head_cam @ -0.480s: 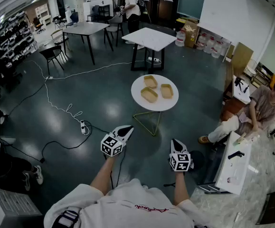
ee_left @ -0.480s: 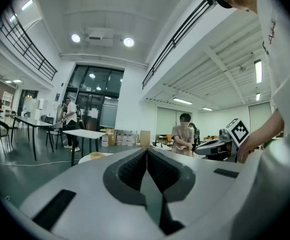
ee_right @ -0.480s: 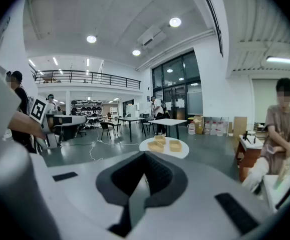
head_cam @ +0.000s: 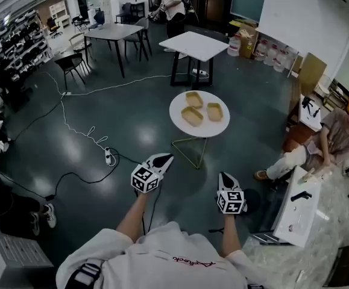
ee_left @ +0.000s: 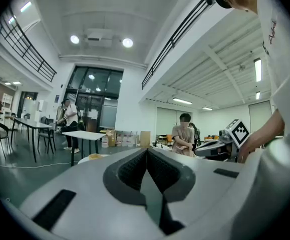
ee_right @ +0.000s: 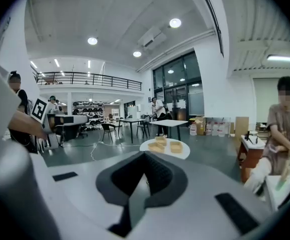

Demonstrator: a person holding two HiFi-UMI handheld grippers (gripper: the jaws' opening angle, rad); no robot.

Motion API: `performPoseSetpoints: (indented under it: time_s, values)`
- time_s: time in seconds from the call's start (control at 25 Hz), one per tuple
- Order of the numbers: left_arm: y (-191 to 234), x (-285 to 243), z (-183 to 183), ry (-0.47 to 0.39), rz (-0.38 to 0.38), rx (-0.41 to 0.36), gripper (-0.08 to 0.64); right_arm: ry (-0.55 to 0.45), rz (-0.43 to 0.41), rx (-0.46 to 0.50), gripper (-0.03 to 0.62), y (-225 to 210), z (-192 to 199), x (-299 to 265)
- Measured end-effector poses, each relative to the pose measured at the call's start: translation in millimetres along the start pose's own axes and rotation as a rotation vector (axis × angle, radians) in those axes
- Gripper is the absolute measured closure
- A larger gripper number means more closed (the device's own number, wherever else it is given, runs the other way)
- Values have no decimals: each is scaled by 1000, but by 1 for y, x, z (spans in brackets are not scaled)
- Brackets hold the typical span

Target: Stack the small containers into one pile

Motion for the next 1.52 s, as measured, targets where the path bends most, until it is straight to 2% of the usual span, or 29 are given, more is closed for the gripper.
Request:
performPoseSetpoints:
  time_s: [0.76,1.24,1.52]
  values:
    - [-27,-33,-5,0,-19,-16,549,-18,-24,-17,572,-38,5,4]
    - [-21,-51,1,3,-21,-9,549,-3,-38,-12,572,-48,13,-11]
    - [0,-66,10,-2,-22,9,549,1,-43,-2,572,-52,10,-34]
Point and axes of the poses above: the fingertips, and each gripper's own axes: x backward along the fingers, y to its left, z out of its underside, the point moved 7 cm from there along x, backward along the fingers, and after that the axes turned 9 degrees about z, right-handed, at the moved point
